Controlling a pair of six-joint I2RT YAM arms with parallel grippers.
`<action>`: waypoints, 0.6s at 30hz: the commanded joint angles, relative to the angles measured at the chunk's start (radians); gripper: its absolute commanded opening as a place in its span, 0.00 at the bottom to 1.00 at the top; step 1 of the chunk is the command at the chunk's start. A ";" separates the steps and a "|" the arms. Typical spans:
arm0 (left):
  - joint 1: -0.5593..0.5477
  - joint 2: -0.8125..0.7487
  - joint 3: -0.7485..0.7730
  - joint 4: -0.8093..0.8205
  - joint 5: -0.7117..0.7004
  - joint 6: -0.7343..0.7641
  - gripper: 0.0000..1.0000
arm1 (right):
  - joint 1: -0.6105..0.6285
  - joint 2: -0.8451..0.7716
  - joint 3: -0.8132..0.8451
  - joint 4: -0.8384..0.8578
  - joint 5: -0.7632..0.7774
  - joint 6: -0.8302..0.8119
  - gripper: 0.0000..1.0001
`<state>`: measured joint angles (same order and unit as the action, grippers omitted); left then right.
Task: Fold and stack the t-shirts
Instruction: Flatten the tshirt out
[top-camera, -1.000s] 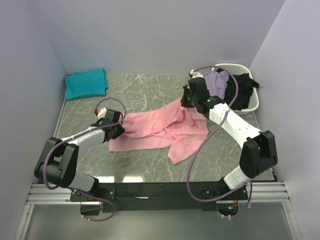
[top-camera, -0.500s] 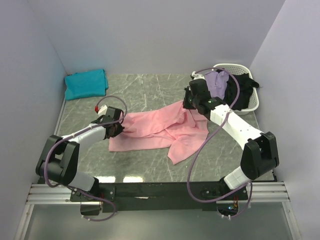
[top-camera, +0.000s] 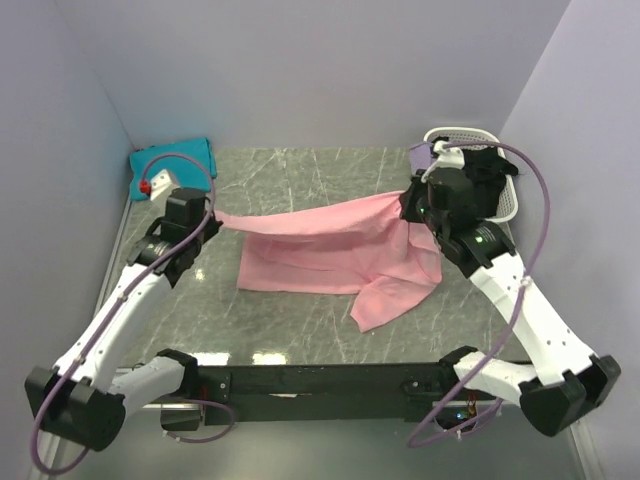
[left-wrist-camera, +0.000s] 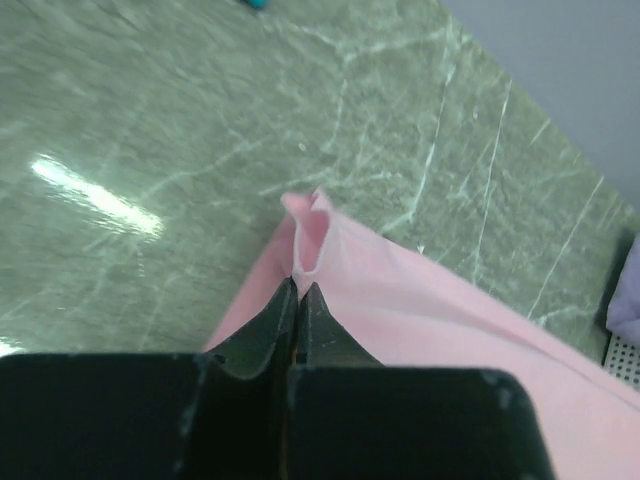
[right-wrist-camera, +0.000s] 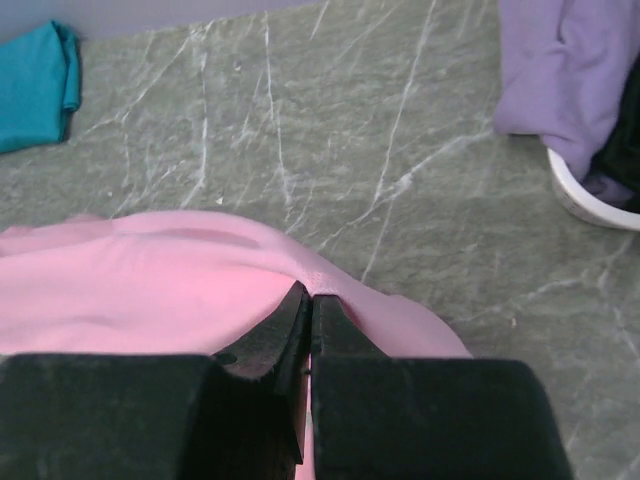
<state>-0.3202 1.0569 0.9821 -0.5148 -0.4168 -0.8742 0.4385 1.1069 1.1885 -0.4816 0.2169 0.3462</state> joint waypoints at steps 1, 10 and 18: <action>0.033 -0.104 0.047 -0.111 -0.074 0.055 0.01 | -0.007 -0.084 -0.006 -0.051 0.058 -0.013 0.00; 0.075 -0.202 0.240 -0.275 -0.184 0.110 0.01 | -0.007 -0.177 0.060 -0.150 0.043 -0.033 0.00; 0.075 -0.255 0.492 -0.366 -0.166 0.165 0.01 | -0.007 -0.286 0.195 -0.247 -0.135 -0.088 0.00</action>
<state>-0.2649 0.8425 1.3613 -0.8101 -0.4976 -0.7742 0.4412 0.8986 1.2724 -0.6697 0.1070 0.3202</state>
